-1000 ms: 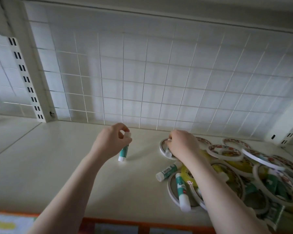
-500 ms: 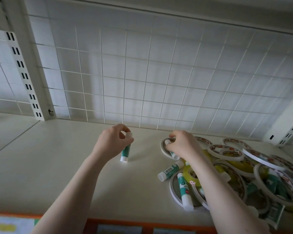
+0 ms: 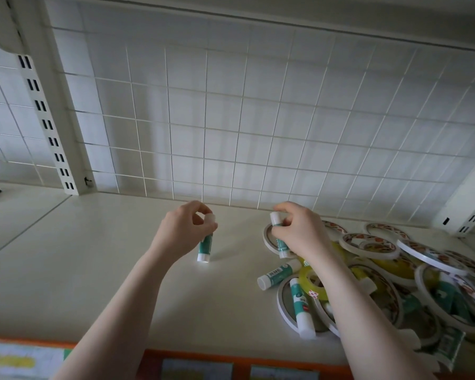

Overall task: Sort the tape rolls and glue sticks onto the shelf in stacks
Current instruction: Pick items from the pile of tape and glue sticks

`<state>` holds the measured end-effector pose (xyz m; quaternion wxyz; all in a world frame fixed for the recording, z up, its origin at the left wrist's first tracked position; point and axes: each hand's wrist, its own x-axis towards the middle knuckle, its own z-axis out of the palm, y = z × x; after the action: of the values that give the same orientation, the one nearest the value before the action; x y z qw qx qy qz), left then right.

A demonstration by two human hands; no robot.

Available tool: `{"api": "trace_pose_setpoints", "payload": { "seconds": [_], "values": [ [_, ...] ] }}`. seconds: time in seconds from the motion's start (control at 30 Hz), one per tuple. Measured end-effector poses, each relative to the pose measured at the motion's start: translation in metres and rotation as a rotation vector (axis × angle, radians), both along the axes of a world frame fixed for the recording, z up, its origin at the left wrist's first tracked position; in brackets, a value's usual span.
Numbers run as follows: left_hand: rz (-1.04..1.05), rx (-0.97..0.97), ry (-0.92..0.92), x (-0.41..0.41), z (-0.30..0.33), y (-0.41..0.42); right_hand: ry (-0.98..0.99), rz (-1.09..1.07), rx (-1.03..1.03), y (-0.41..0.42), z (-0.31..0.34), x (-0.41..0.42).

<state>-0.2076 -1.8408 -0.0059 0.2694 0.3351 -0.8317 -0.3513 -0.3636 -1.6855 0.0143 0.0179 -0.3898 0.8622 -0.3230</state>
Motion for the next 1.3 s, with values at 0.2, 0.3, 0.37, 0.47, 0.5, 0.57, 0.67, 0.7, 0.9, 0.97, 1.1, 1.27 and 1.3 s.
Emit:
{"api": "trace_pose_setpoints", "payload": {
  "seconds": [0.2,0.3,0.37,0.47,0.5,0.57,0.67,0.7,0.9,0.97,1.1,1.27,1.3],
  "values": [
    [-0.013,-0.032,0.023,0.004,0.015,0.008,0.114,0.021,-0.058,0.004,0.009,0.006],
    [0.002,-0.058,0.053,0.009,0.025,0.014,0.146,0.057,-0.107,0.007,0.014,0.011],
    [0.022,-0.073,0.069,0.015,0.030,0.019,0.143,0.088,-0.136,0.009,0.018,0.015],
    [0.072,-0.089,0.105,0.029,0.032,0.025,0.146,0.163,-0.149,0.008,0.021,0.021],
    [0.092,-0.097,0.118,0.034,0.032,0.027,0.149,0.186,-0.155,0.007,0.023,0.023],
    [0.132,-0.116,0.128,0.046,0.033,0.029,0.147,0.218,-0.170,0.004,0.026,0.029],
    [0.167,-0.140,0.120,0.067,0.034,0.028,0.136,0.246,-0.195,-0.004,0.029,0.046],
    [0.176,-0.144,0.121,0.075,0.035,0.026,0.133,0.257,-0.200,-0.007,0.029,0.053],
    [0.223,-0.169,0.150,0.135,0.039,-0.001,0.111,0.274,-0.247,-0.037,0.026,0.111],
    [0.227,-0.181,0.171,0.159,0.041,-0.016,0.115,0.266,-0.273,-0.052,0.025,0.136],
    [0.209,-0.205,0.191,0.221,0.042,-0.058,0.114,0.247,-0.325,-0.095,0.023,0.199],
    [0.175,-0.222,0.180,0.303,0.040,-0.133,0.104,0.219,-0.383,-0.168,0.015,0.285],
    [0.179,-0.219,0.179,0.318,0.039,-0.148,0.100,0.216,-0.388,-0.182,0.014,0.300]
  ]
}}
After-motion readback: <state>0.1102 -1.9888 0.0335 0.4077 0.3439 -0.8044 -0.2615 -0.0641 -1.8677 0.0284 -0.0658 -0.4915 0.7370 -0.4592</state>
